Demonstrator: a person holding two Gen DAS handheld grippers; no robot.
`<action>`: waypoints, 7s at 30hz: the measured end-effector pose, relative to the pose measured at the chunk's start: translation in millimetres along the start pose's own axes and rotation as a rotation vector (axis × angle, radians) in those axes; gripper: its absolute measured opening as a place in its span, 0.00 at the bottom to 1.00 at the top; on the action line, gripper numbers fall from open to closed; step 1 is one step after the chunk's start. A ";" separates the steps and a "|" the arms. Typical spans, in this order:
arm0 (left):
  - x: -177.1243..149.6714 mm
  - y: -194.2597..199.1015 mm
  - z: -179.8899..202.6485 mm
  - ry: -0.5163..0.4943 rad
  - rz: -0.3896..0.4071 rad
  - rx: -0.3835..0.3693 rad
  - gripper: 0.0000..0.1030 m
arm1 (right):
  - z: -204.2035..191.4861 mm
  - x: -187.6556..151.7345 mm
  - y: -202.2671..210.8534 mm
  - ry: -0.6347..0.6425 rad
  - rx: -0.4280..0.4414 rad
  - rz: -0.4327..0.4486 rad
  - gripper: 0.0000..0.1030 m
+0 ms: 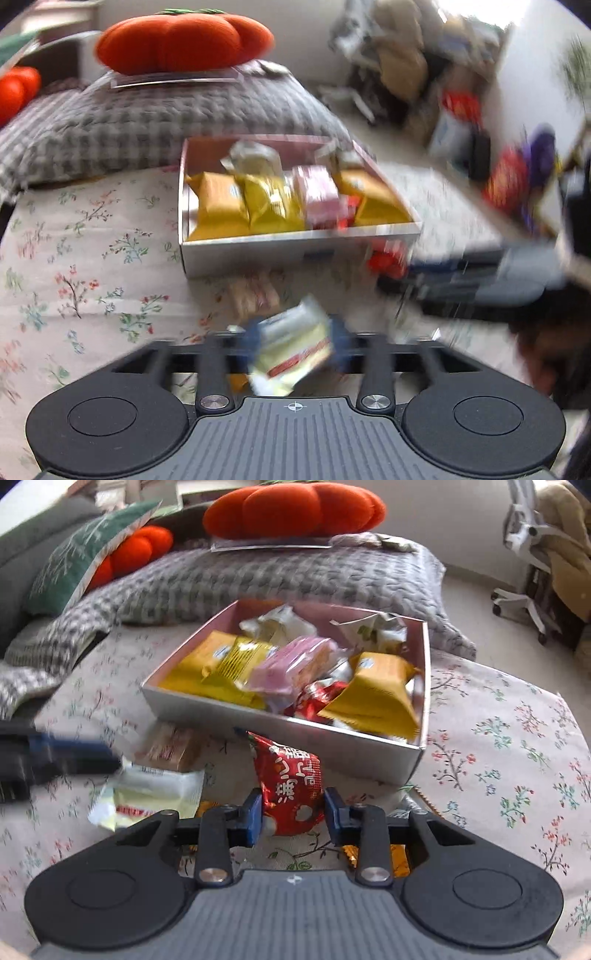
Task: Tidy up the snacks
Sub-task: 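Grasp the small biscuit with the left tool while the right tool grasps the red candy, then carry the biscuit and red candy into the box and open both tools, then reach the left tool to the gold bar while the right tool reaches the silver pack, then grasp the gold bar with the left tool while the right tool grasps the silver pack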
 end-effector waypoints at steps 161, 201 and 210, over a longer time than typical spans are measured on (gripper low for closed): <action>-26.7 -48.5 46.4 -0.506 -0.150 0.025 0.35 | -12.1 -30.3 25.2 0.136 0.096 -0.181 0.58; -23.1 -58.2 47.9 -0.391 -0.132 0.033 0.43 | -7.7 -25.6 19.9 0.106 0.083 -0.151 0.27; -20.2 -54.9 48.6 -0.329 -0.145 -0.006 0.25 | -2.2 -21.1 22.7 0.060 0.079 -0.127 0.27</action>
Point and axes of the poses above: each gripper's, at about its wrist camera, not at the fingertips, and y roughly against the way its jaws point, z to its right, x to its top, the point moved 3 cm from there along -y, roughly the way its jaws point, and after that the axes turned 1 degree about y, right-handed, at the moved point
